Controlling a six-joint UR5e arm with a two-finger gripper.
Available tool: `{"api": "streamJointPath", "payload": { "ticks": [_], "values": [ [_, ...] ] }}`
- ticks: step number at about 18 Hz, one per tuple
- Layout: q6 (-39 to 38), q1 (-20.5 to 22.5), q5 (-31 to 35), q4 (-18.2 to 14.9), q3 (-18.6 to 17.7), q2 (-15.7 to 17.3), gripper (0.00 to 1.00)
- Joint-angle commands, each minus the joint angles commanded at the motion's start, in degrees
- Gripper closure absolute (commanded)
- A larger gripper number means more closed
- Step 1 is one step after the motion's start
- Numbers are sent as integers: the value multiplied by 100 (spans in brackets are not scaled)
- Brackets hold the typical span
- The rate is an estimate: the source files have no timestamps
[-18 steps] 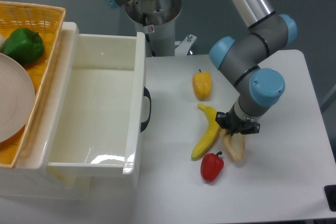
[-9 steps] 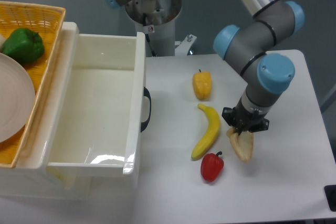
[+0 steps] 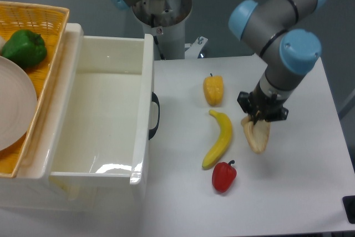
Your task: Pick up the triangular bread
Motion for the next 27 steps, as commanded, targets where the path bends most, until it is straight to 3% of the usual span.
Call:
{"api": "streamJointPath", "payload": {
  "ticks": [3, 9, 15, 17, 27],
  "values": [
    [0, -9, 0, -299, -27, 150, 100],
    [-53, -123, 0, -431, -123, 457, 100],
    [-53, -369, 0, -431, -132, 581, 100],
    [9, -361, -9, -423, -307, 625, 100],
    [0, -343, 9, -449, -299, 669, 100]
  ]
}}
